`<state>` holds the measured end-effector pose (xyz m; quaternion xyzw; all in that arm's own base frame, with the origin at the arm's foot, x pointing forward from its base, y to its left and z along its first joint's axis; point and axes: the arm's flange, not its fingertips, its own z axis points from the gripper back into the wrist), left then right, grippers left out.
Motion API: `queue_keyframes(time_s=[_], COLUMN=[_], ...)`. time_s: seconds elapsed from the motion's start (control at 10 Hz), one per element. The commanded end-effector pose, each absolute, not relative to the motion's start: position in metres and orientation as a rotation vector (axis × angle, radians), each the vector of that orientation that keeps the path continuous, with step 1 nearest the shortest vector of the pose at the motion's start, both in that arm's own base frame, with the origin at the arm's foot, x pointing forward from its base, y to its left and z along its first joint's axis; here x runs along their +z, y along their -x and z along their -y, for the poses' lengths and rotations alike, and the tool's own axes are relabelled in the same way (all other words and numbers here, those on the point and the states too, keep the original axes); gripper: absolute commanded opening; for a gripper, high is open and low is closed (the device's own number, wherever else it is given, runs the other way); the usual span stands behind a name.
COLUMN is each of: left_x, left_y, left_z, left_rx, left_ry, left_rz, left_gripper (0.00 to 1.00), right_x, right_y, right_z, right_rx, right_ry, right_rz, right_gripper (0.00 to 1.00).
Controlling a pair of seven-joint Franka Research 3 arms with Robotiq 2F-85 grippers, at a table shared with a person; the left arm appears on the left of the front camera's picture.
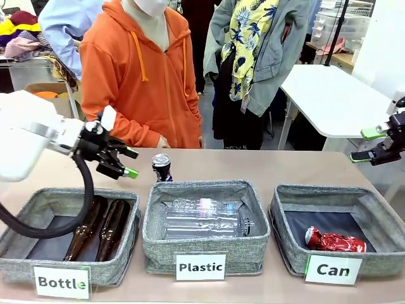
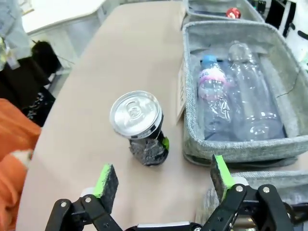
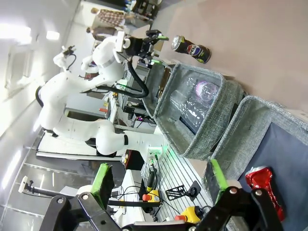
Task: Sort the can waste into the basket.
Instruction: Pick up the can waste from the table and place it in the right Fabric basket.
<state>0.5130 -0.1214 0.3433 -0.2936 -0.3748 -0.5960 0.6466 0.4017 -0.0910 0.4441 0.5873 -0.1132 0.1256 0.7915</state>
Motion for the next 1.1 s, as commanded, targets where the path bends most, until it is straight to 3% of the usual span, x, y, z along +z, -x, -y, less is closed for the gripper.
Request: queue_keyframes(time_s=[0.0,1.0], left_x=[0.336,0.308], left_y=[-0.534,-0.574], left_z=[0.137,0.178], left_rx=[-1.370,-1.290], left_ry=[0.681,0.771], left_rz=[0.794,0.748], left_gripper=[1.00,1.00], right_x=[0.446,0.446], right_y=[-0.402,-0.402], right_z=[0.095,0.095], right_rx=[0.294,0.294], right_ry=[-1.263,-1.263], right_rz=[0.244,0.244], right_gripper=[1.00,1.00])
